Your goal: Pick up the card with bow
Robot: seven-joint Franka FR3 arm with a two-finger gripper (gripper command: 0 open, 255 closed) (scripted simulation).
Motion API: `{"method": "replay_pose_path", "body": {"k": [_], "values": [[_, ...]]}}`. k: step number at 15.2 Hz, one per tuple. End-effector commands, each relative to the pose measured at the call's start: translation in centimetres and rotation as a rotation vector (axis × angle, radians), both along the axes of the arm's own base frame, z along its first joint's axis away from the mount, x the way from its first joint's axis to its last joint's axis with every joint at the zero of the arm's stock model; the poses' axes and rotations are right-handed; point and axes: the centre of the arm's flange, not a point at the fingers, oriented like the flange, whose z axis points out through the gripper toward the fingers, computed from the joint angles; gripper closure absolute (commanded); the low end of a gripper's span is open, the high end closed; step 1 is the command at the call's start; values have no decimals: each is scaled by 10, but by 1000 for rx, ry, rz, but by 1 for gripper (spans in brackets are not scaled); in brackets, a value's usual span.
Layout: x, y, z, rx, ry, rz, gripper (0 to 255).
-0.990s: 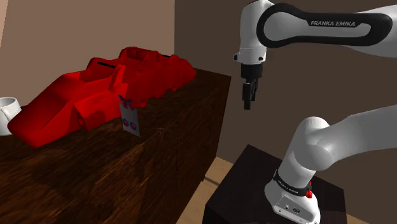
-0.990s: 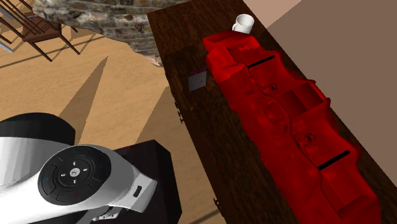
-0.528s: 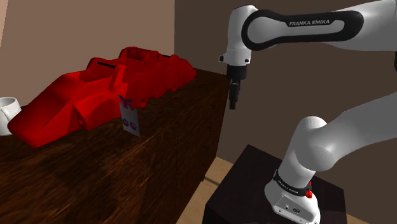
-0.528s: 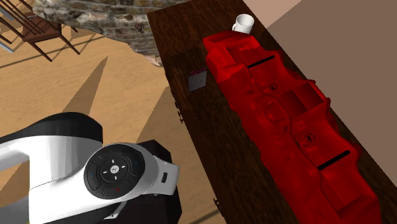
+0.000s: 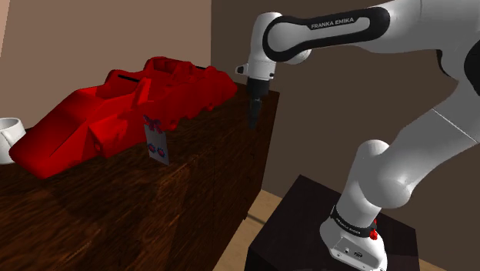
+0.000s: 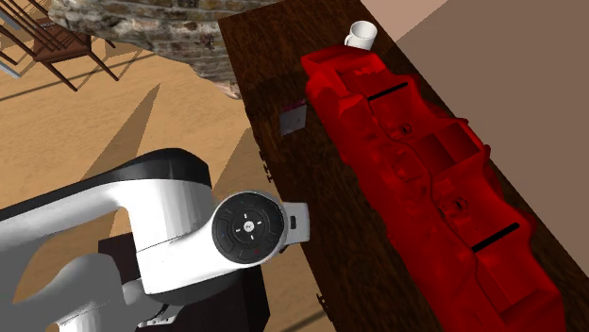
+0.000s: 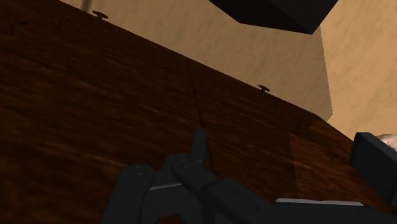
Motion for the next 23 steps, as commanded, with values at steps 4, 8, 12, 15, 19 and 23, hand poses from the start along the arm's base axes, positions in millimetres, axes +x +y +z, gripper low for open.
{"method": "replay_pose_path", "body": {"k": [4, 8, 12, 15, 19, 23], "values": [[43, 29, -6, 99, -68, 168, 0], [76, 58, -4, 177, -120, 300, 0], [104, 91, 1, 255, -172, 432, 0], [122, 117, 8, 314, -212, 532, 0], [142, 154, 20, 392, -264, 664, 0], [155, 192, 36, 470, -316, 796, 0]]}}
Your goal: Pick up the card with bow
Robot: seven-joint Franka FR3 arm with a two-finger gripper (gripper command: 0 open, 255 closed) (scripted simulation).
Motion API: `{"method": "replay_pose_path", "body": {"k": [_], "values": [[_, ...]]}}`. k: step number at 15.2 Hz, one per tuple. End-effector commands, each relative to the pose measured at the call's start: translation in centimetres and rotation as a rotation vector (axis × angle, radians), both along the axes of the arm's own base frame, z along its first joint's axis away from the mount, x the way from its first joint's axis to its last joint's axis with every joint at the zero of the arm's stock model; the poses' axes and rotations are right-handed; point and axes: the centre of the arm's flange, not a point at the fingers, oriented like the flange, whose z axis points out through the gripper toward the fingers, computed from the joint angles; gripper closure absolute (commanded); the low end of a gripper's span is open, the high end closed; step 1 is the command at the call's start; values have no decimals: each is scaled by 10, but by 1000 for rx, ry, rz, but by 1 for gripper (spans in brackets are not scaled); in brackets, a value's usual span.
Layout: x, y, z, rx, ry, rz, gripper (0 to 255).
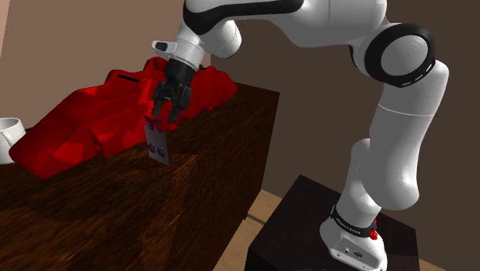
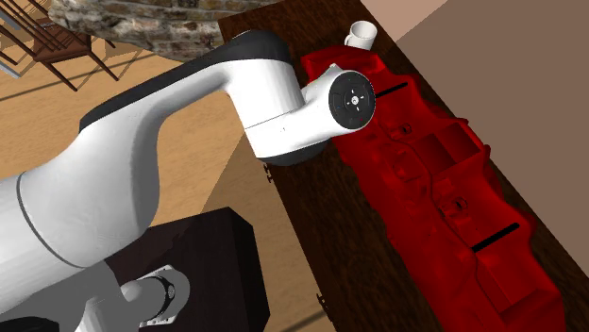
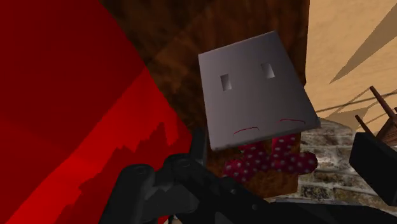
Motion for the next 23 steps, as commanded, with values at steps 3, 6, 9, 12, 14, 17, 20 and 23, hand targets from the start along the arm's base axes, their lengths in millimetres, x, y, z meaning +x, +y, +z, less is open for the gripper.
{"method": "replay_pose_path", "body": {"k": [3, 6, 9, 12, 14, 17, 20, 23], "values": [[10, 37, 19, 80, -54, 135, 0], [10, 37, 9, 80, -54, 135, 0], [10, 37, -7, 80, -54, 135, 0], [10, 37, -20, 80, -54, 135, 0], [10, 37, -21, 80, -54, 135, 255], [10, 38, -21, 80, -54, 135, 255], [10, 38, -20, 80, -54, 135, 255], [10, 37, -20, 80, -54, 135, 255]]}}
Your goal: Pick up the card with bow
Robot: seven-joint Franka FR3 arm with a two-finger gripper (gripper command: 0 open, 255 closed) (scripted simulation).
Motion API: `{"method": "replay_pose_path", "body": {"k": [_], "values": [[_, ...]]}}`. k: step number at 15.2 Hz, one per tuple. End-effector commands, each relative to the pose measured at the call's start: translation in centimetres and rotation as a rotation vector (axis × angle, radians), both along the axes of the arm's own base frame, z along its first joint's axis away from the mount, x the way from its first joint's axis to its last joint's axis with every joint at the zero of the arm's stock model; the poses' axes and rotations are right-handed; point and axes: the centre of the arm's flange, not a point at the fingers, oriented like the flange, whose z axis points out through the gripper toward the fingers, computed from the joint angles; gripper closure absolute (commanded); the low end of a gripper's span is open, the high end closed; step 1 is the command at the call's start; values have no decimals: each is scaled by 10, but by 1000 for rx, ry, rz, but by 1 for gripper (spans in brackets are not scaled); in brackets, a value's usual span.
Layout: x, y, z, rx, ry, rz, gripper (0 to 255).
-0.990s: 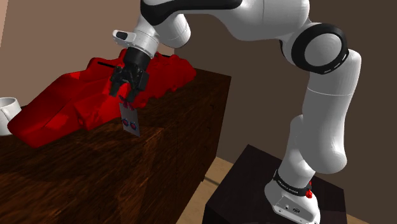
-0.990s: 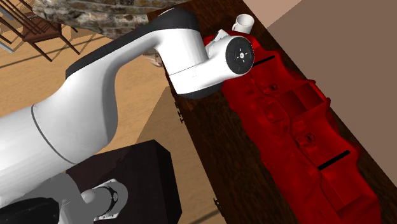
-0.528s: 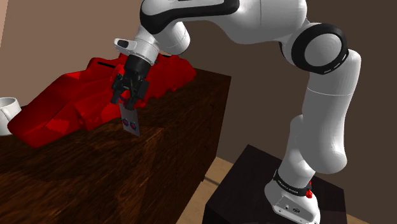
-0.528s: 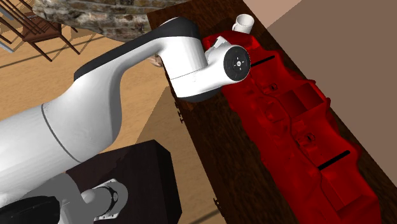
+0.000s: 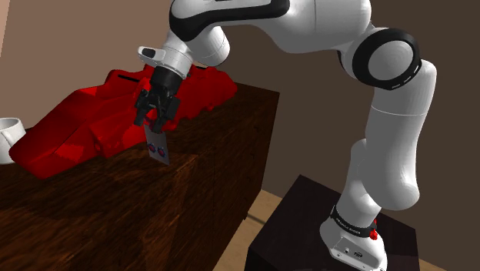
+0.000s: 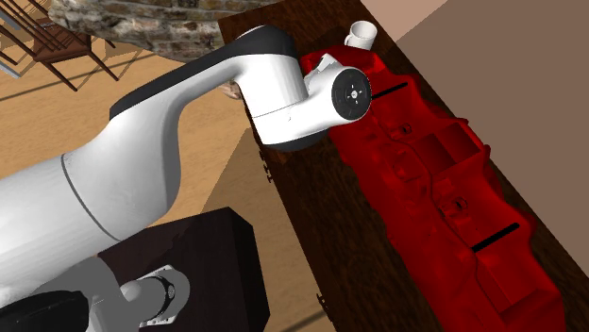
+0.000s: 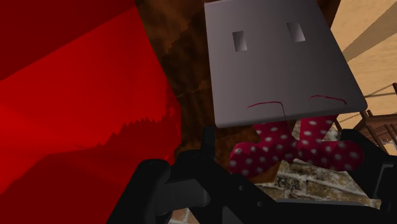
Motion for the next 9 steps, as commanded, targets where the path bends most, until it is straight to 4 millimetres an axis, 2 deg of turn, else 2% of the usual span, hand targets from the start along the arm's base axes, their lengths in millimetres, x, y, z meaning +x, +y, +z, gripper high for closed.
{"method": "replay_pose_path", "body": {"k": [1, 9], "values": [[0, 0, 4, -1, 2, 0, 255], [0, 0, 46, -1, 2, 0, 255]]}}
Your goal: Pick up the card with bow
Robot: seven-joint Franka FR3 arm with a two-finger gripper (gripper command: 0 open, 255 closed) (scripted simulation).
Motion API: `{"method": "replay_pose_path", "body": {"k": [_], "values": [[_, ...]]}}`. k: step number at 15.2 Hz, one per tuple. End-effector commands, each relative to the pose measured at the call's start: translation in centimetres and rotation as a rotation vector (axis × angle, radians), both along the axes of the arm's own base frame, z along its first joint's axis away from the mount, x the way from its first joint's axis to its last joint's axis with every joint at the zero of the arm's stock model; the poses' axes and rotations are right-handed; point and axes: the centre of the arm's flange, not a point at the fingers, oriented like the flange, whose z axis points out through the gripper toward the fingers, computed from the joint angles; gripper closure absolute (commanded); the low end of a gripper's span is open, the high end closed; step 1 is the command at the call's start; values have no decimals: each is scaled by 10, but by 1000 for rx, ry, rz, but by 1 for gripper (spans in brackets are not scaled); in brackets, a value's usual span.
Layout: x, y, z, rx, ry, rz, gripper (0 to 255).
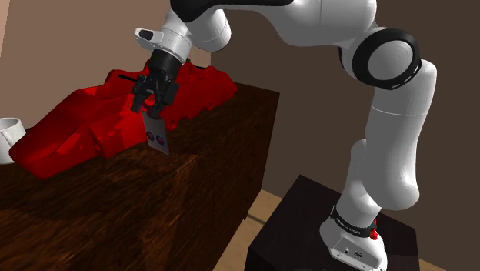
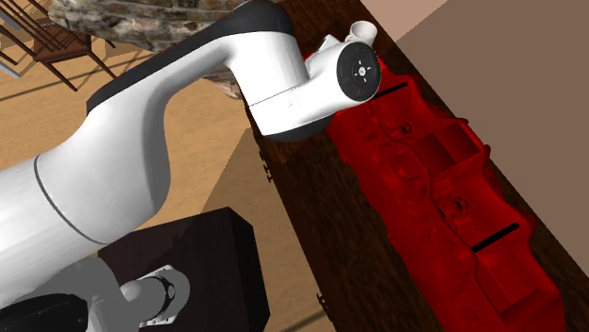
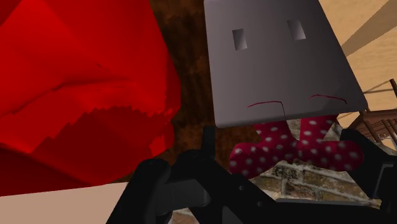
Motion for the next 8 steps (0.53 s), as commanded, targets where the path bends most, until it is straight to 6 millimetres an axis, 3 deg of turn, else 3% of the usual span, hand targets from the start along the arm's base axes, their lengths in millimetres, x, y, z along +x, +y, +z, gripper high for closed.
{"method": "replay_pose_path", "body": {"k": [1, 6, 8], "values": [[0, -1, 11, 0, 0, 0, 255], [0, -1, 37, 0, 0, 0, 255], [0, -1, 38, 0, 0, 0, 255]]}}
